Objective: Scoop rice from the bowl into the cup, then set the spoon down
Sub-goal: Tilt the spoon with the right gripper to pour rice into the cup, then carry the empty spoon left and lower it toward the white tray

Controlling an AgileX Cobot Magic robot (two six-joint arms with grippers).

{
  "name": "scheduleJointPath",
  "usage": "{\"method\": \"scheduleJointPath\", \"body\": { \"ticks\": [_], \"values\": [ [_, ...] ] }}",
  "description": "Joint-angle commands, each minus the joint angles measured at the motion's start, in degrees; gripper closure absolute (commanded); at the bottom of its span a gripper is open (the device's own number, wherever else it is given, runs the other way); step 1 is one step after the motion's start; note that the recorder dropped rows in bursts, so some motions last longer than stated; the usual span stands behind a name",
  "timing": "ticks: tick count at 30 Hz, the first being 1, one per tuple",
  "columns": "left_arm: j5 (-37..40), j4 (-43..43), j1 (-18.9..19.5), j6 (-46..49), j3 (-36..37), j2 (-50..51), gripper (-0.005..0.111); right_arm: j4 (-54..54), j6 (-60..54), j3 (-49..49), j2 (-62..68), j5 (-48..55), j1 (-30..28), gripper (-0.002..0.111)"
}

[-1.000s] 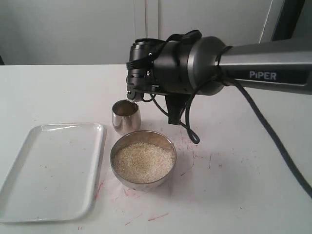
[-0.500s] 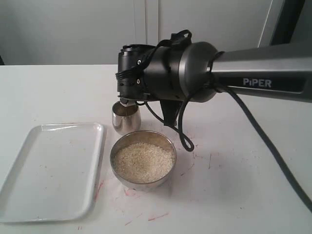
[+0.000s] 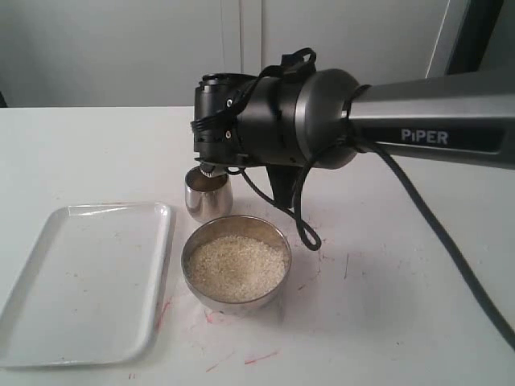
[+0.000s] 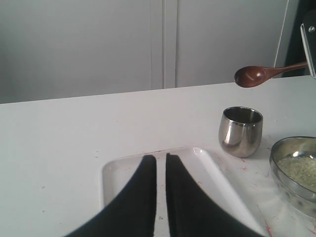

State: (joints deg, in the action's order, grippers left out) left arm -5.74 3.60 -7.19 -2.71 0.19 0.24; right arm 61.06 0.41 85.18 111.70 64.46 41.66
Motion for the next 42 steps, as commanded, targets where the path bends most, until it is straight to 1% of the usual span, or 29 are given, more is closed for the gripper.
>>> {"method": "scheduleJointPath", "body": {
  "ticks": [1, 5, 10, 15, 21, 24, 29, 33, 36, 38, 42],
  "values": [
    [-0.3, 0.2, -0.4, -0.1, -0.2, -0.2, 0.092, 0.3, -0.1, 0.4, -0.1, 0.4, 0.1, 0.108],
    [-0.3, 0.2, -0.4, -0.1, -0.2, -0.2, 0.092, -3.1, 2.0, 0.4, -0.1, -0.1, 0.1, 0.108],
    [-0.3, 0.2, -0.4, -0.1, -0.2, -0.2, 0.092, -9.1, 2.9, 0.4, -0.3, -3.0, 0.1, 0.108],
    [-0.3, 0.2, -0.4, -0.1, -0.2, -0.2, 0.092, -12.0, 3.5, 2.3, -2.3, -5.2, 0.6, 0.108],
    [-0.3, 0.2, -0.4, -0.1, -0.2, -0.2, 0.092, -27.7, 2.6, 6.4, -5.2, -10.5, 0.6, 0.108],
    [-0.3, 0.2, -0.4, -0.1, -0.2, -0.2, 0.092, -38.1, 1.2, 8.5, -5.2, -12.1, 0.6, 0.108],
    [-0.3, 0.2, -0.4, -0.1, -0.2, -0.2, 0.092, -51.8, -0.8, 9.8, -5.2, -14.7, 0.6, 0.108],
    [-0.3, 0.2, -0.4, -0.1, -0.2, -0.2, 0.092, -59.4, -1.0, 10.0, -5.2, -15.4, 0.6, 0.108],
    [-0.3, 0.2, -0.4, -0.1, -0.2, -0.2, 0.092, -66.7, -3.9, 10.0, -5.1, -16.2, 0.6, 0.108],
    [-0.3, 0.2, -0.4, -0.1, -0.2, -0.2, 0.092, -69.8, -5.3, 10.1, -4.1, -16.3, 0.6, 0.108],
    [-0.3, 0.2, -0.4, -0.1, -0.2, -0.2, 0.092, -70.2, -5.4, 10.1, -1.6, -16.3, 1.8, 0.108]
  ]
}}
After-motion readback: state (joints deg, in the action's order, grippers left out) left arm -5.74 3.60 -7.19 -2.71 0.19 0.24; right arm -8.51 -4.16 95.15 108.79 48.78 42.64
